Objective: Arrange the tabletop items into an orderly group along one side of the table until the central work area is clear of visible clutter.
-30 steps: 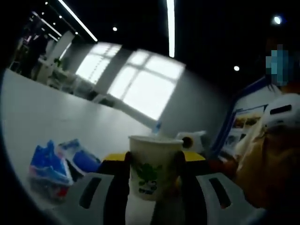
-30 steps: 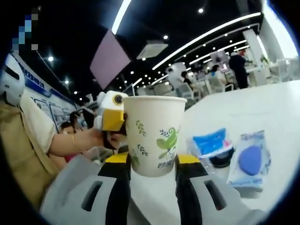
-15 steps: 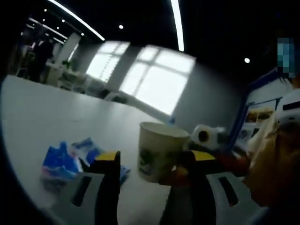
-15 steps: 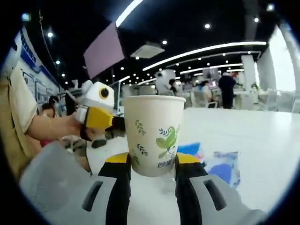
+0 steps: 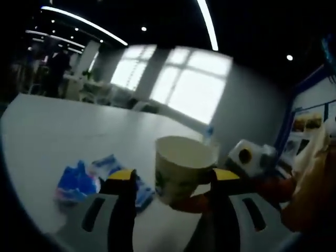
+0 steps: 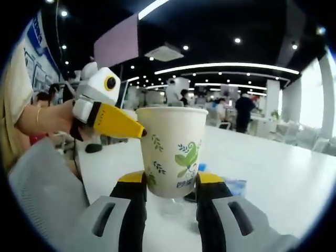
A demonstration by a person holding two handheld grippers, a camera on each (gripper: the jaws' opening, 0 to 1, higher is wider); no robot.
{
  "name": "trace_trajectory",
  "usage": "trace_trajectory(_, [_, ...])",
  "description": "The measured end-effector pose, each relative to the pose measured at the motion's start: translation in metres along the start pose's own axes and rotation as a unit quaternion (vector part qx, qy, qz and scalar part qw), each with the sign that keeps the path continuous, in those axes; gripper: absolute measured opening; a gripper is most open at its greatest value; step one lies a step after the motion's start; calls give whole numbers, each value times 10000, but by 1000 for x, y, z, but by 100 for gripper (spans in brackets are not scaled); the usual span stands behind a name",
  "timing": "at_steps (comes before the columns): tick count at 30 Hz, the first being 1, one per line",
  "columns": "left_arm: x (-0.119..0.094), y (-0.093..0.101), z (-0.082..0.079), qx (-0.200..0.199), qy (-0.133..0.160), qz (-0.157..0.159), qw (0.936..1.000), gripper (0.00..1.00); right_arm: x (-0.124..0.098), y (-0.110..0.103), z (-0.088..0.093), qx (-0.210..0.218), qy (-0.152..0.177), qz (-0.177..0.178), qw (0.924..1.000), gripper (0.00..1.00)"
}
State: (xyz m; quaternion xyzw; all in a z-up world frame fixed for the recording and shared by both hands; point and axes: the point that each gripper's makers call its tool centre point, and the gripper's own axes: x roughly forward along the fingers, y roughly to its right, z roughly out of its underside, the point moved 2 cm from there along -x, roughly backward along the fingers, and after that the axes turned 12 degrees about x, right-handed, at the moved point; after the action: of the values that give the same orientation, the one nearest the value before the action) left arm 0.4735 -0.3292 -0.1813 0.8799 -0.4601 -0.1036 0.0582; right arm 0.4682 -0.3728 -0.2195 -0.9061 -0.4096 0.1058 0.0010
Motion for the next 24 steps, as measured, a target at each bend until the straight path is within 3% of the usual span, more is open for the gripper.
trace_trajectory(24, [11,7,0,211,-7,-124,9997,39,-1,2,0,62,-4,2,10000,36])
